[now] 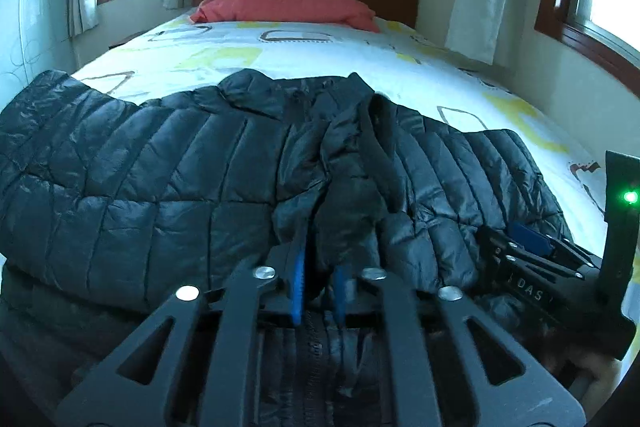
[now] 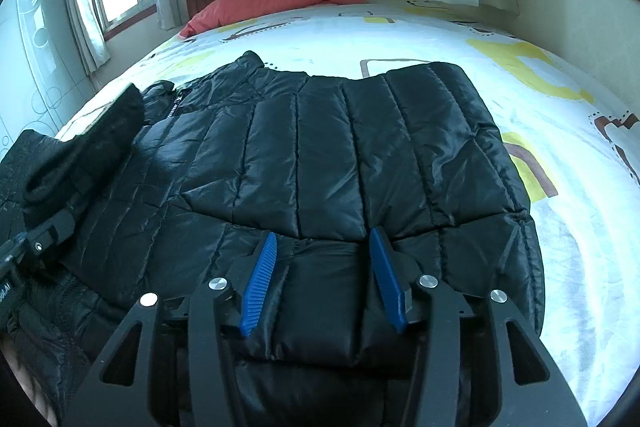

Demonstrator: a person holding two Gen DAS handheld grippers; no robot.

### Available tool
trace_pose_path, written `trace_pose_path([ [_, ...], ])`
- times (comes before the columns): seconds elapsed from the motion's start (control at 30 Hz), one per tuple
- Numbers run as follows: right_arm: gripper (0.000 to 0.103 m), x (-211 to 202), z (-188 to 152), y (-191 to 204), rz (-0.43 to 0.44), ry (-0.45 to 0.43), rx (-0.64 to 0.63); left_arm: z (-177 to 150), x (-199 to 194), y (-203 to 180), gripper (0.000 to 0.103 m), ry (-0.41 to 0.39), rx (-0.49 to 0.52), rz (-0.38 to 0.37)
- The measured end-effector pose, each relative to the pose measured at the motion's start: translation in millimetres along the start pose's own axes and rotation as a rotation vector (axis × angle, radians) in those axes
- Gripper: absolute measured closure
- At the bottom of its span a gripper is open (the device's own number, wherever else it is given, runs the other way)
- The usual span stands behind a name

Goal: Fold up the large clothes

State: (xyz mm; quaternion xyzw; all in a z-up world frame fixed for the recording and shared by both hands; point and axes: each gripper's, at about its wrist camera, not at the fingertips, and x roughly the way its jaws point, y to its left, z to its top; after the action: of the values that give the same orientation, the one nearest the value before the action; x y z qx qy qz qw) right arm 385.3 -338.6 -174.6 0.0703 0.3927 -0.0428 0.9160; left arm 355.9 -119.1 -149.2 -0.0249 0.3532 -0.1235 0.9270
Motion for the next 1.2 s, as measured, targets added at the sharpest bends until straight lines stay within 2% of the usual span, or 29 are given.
trace_pose_path([
  [0.07,0.053,1,0,1,-0.001,0.0,0.0,0,-4,-2,0.041,0.011,-0.003,-0.022],
  [0.2,0.052,2,1,2,-0.004,0.003,-0.003,-1,-23,-7,0.033,0.005,0.013,-0.05],
  [0.3,0.052,2,2,2,-0.002,0.012,-0.001,0,-50,-1,0.031,-0.023,0.023,-0.061],
  [0.43,0.051,-8,9,5,-0.01,0.018,0.022,1,-91,29,0.026,-0.075,0.003,-0.04],
  [0.53,0.05,-24,16,17,0.056,-0.008,0.084,2,-116,66,0.026,-0.117,-0.015,0.037],
  [0.63,0.044,-29,23,45,0.113,-0.006,0.079,2,-130,99,0.026,-0.142,-0.042,0.124],
  [0.73,0.039,-20,28,86,0.153,0.011,0.05,1,-136,138,0.026,-0.14,-0.101,0.2],
  [0.87,0.04,5,26,114,0.188,0.071,0.059,-4,-135,174,0.026,-0.114,-0.165,0.25],
  [0.93,0.072,16,25,124,0.193,0.106,0.07,-7,-135,185,0.026,-0.104,-0.182,0.261],
  [1.03,0.082,12,26,126,0.196,0.08,0.078,-9,-136,198,0.026,-0.098,-0.203,0.268],
  [1.2,0.084,-11,30,113,0.159,0.011,0.074,-7,-137,206,0.026,-0.112,-0.215,0.275],
])
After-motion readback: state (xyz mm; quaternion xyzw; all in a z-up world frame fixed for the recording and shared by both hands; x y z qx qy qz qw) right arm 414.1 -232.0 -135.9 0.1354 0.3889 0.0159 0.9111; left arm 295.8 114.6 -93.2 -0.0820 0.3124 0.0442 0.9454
